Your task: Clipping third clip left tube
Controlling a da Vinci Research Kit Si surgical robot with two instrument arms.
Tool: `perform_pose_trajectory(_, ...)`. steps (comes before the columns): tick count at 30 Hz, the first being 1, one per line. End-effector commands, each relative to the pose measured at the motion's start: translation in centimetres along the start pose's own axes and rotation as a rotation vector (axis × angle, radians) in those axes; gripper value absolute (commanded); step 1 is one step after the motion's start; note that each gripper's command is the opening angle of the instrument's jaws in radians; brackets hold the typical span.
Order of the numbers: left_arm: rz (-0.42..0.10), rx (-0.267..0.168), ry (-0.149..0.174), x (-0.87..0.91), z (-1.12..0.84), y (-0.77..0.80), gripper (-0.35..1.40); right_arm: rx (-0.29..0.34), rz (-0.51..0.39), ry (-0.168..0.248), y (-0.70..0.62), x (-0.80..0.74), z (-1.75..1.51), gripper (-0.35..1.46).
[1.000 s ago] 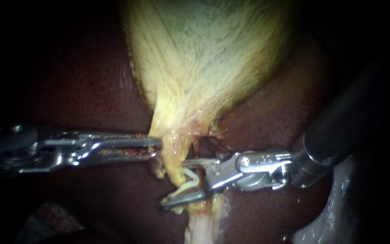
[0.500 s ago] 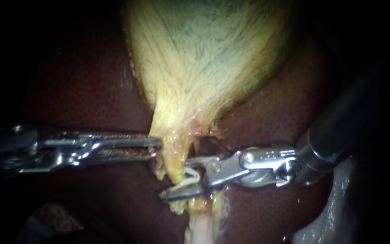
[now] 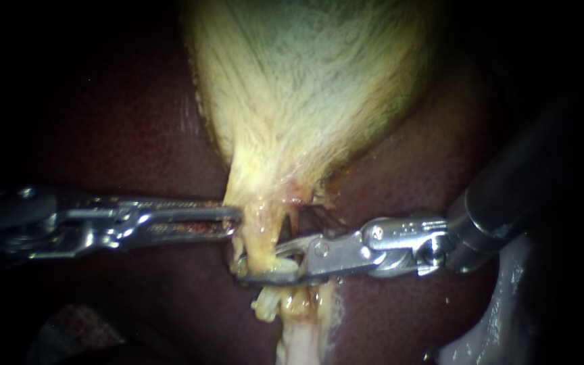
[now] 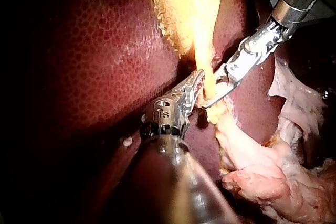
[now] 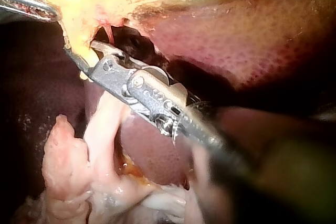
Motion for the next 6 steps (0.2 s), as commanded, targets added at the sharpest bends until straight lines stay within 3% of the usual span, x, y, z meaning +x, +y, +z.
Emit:
perform_pose_trajectory(1,0.0,0.0,0.0,0.0,0.0,0.0,-0.35,0.001,0.0,-0.002,-0.01,-0.01,0.01,-0.16)
perform_pose_trajectory(6,0.0,0.0,0.0,0.0,0.01,0.0,-0.35,0.001,0.0,-0.002,-0.01,-0.01,0.01,-0.16)
